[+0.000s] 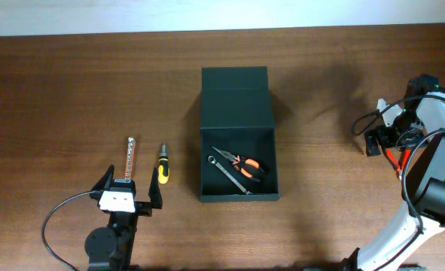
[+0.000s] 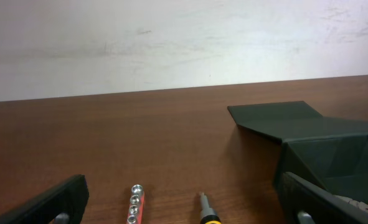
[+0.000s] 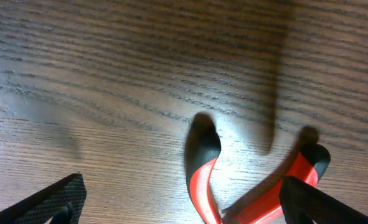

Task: Pack container
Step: 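Lower the right gripper and close it on the red cutters' handles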

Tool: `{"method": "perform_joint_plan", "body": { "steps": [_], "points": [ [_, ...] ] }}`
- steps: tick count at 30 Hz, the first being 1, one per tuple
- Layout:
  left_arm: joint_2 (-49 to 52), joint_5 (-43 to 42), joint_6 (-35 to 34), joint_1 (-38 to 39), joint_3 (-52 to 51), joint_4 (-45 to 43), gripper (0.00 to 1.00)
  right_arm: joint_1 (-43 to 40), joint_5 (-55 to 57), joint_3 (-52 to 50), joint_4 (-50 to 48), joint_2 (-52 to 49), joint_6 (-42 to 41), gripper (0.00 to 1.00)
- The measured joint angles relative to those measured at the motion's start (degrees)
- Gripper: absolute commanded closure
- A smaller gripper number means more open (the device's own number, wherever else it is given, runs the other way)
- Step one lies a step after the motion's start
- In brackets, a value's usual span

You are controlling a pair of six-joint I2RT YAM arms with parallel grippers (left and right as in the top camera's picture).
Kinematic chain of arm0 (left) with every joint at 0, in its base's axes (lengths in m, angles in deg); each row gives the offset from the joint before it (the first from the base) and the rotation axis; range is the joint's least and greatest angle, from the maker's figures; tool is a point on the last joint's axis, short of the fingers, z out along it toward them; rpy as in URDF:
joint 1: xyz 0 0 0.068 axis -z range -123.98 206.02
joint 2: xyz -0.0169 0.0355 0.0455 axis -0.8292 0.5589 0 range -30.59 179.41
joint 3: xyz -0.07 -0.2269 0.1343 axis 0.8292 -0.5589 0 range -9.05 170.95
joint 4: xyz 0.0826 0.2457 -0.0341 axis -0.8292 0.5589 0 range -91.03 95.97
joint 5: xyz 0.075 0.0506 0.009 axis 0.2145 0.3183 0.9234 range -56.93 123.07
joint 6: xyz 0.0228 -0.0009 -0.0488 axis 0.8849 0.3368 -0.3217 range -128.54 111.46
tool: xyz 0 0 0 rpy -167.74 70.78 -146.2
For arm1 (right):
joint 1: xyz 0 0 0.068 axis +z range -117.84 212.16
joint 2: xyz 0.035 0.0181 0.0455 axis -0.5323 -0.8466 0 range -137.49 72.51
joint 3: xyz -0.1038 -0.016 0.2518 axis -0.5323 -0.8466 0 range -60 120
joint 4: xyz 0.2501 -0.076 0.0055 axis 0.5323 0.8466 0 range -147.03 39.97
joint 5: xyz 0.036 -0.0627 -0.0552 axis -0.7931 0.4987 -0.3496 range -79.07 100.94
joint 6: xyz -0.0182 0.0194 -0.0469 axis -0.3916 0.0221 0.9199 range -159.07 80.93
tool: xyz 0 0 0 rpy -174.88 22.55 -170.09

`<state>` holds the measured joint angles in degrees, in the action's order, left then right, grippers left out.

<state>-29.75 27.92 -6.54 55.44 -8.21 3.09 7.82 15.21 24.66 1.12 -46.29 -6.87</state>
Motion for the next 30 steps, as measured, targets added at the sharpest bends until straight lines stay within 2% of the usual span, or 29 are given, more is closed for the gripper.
{"method": "perform_joint_plan", "body": {
  "steps": [30],
  "points": [
    [0.0, 0.0, 0.0, 0.0, 0.0, 0.0, 0.01, 0.0, -0.26, -0.26, -0.15, -1.51, 0.0, 0.01]
  ]
}}
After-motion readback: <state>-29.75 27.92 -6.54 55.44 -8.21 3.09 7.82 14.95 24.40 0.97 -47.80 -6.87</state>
